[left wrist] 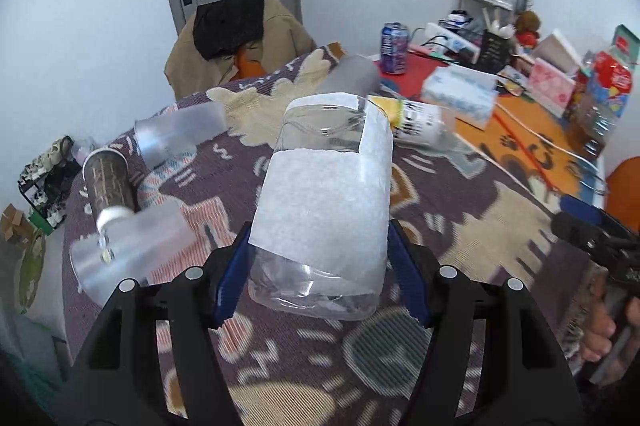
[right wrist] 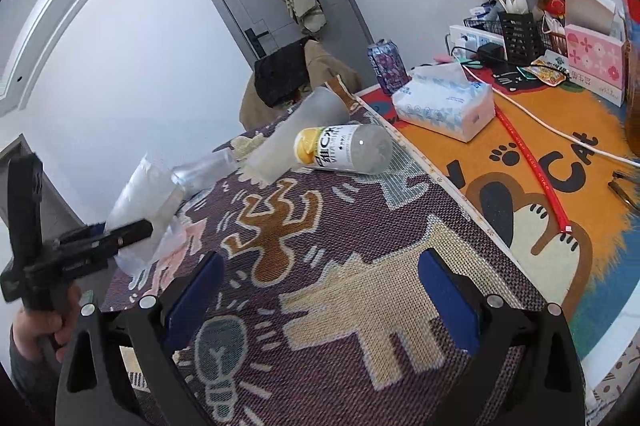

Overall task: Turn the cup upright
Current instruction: 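Lift the clear cup with the left gripper and rotate it upright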

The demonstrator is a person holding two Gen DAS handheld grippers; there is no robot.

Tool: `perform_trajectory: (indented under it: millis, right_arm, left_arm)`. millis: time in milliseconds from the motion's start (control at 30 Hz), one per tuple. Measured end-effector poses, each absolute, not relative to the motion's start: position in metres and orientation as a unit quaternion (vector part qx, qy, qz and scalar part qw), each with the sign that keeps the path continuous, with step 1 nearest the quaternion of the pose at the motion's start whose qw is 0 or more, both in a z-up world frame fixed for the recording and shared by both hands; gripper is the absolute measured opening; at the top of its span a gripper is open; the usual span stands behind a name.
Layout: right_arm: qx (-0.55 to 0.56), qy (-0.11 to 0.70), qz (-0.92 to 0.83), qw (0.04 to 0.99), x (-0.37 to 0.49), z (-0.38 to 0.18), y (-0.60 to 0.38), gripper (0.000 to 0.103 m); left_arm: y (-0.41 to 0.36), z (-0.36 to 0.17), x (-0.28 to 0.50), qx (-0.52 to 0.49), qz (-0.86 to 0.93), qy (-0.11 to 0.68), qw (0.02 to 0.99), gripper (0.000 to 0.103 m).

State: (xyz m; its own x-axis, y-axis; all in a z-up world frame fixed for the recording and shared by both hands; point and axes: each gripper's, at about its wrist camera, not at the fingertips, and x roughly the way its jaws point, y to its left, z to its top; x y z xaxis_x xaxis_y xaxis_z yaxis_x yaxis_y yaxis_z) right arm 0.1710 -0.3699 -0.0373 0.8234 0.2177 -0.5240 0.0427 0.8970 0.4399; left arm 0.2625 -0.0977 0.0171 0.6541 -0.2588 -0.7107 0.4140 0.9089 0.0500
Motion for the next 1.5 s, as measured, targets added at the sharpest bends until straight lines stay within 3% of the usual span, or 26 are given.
perform_trajectory:
  millis: [500,933,1033,1067,1167,1300,1500]
  right_arm:
    - [0.206,0.291,0.067,0.932,0.143,-0.032,-0.35,0.095]
    - [0.228,0.345,0.123,0.902,0.154,-0.066,-0.323,0.095]
    - [0.253,0.359,0.141,0.888,0.158,-0.074,-0.323,0.095]
    - [0.269,0.363,0.151,0.879,0.161,-0.077,-0.324,0.095]
    - [0.31,0.379,0.177,0.854,0.17,-0.086,-0.326,0.088]
    - [0.352,0.395,0.208,0.822,0.183,-0.094,-0.322,0.079]
    - [0.388,0.416,0.239,0.787,0.199,-0.103,-0.305,0.075]
  left_arm:
    - [-0.094,-0.017,0.194,0.063,-0.209,0.4,0.89,0.066]
    - [-0.086,-0.068,0.197,-0.021,-0.202,0.465,0.862,0.067]
    - [-0.087,-0.077,0.202,-0.028,-0.19,0.481,0.855,0.077]
    - [-0.087,-0.077,0.202,-0.03,-0.187,0.481,0.856,0.082]
    - [-0.08,-0.069,0.199,-0.041,-0.193,0.465,0.863,0.087]
    - [-0.063,-0.056,0.194,-0.058,-0.186,0.445,0.874,0.087]
    - [-0.038,-0.047,0.189,-0.076,-0.171,0.427,0.885,0.089]
